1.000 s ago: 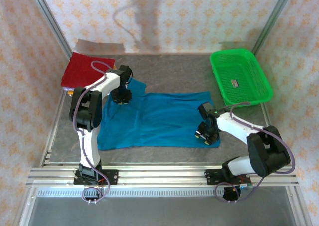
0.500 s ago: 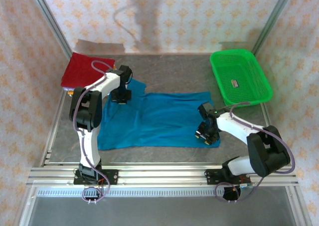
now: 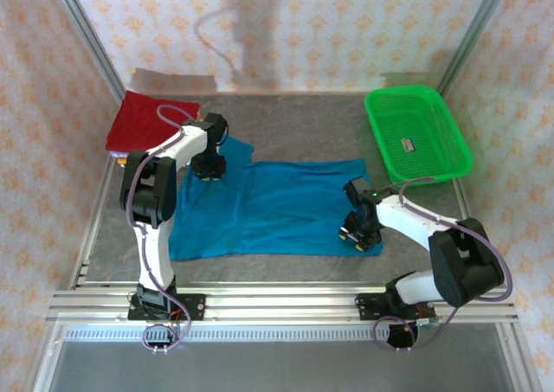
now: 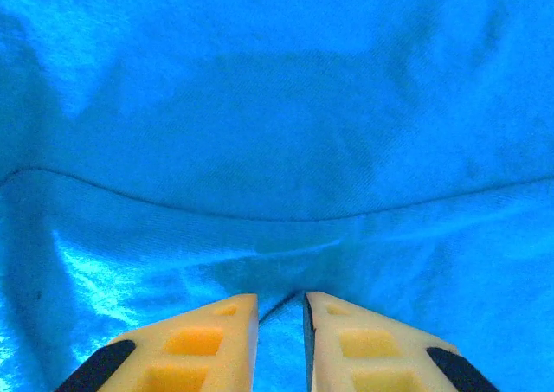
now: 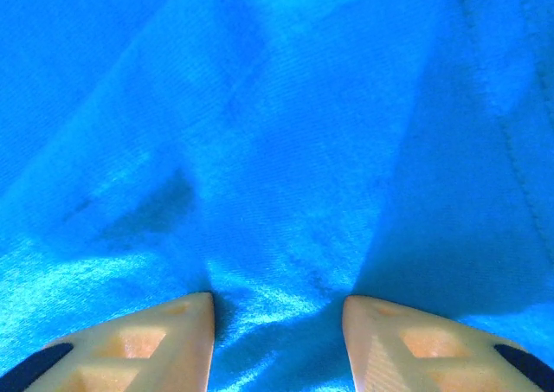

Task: Fold and stack the t-shirts

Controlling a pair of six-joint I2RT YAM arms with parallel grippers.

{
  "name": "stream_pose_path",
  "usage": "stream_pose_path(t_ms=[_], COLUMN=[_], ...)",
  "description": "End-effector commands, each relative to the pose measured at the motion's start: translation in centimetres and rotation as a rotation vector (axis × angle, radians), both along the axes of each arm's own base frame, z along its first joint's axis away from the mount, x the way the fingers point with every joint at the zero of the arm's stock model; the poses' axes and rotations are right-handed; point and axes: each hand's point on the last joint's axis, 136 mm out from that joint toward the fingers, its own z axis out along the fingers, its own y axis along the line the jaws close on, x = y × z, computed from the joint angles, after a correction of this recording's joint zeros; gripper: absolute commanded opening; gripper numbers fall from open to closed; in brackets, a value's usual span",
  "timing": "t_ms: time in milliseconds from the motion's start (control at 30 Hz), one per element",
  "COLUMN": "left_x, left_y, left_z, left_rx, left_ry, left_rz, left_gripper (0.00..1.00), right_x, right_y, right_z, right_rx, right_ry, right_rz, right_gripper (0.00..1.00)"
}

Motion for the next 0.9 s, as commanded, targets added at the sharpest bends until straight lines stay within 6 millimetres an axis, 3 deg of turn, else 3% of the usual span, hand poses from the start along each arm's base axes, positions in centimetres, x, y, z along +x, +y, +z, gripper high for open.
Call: stream_pose_path(t_ms=[0, 167, 467, 533, 867], left_x=[0.1, -0.1, -0.3, -0.3, 0.7], left_y=[0.0, -0.5, -0.2, 0.0, 1.5], left_z=[-0.9, -1.4, -1.8, -1.3, 3.5], left_rx=[-0.007, -0.04, -0.02, -0.012, 0.041], left_ry=[0.016, 0.019, 0.026, 0.013, -0.141], left_rz=[0.001, 0.0, 0.003, 0.006, 0.048], left_gripper=[0.24, 0.22, 0.05, 0.0, 0.0], right_x=[-0.7, -0.7, -0.6, -0.7, -0.8], right_y=[-0.5, -0.5, -0.5, -0.5, -0.7], right_z=[-1.1, -1.1, -1.0, -1.0, -0.8], right_rx=[-0.029, -0.029, -0.029, -0.03, -0.035], right_ry=[0.032, 0.033, 0.032, 0.034, 0.033], right_rz=[0.012, 0.012, 0.014, 0.014, 0.015], right_gripper=[0.44, 0.44, 0.44, 0.44, 0.44])
